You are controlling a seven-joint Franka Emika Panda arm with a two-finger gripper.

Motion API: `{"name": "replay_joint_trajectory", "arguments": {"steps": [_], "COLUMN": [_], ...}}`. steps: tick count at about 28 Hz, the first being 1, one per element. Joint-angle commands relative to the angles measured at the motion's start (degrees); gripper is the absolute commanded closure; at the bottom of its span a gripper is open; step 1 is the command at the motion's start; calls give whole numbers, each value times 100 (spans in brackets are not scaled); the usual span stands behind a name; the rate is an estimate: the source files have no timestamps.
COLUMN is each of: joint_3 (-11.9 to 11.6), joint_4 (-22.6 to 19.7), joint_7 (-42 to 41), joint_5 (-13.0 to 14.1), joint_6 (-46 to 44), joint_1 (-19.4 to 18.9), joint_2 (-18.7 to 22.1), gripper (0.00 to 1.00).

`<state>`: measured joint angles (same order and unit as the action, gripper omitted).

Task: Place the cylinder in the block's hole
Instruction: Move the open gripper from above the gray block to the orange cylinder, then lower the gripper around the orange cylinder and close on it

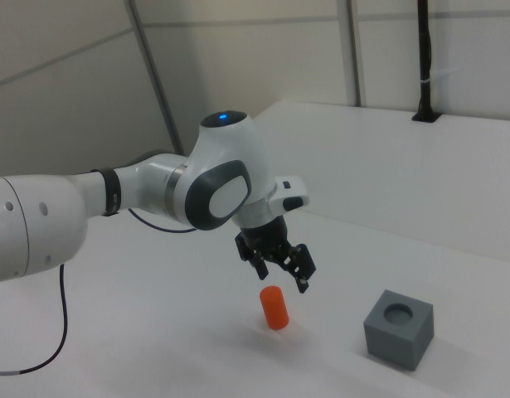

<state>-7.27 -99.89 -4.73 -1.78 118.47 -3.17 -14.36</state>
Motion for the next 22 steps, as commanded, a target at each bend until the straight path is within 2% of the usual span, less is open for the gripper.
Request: {"name": "replay_joint_trajectory", "arguments": {"steps": [1,7,15,18,19,20,22], "joint_3": [208,436,463,463,463,463,463], "joint_4": [-416,-470,-426,-426,-426,-426,-417], "joint_7": [-98,-28,-19,-10,-10,-10,-10], "joint_5": [-50,-50,-155,-269,-278,-279,-279], "joint_6": [474,730,739,739,739,739,739], "joint_1": [-17,-26,-35,-35,-35,-35,-35], "joint_2": [39,-197,-365,-383,-392,-400,-409], "gripper": [0,0,0,24,42,47,49]}}
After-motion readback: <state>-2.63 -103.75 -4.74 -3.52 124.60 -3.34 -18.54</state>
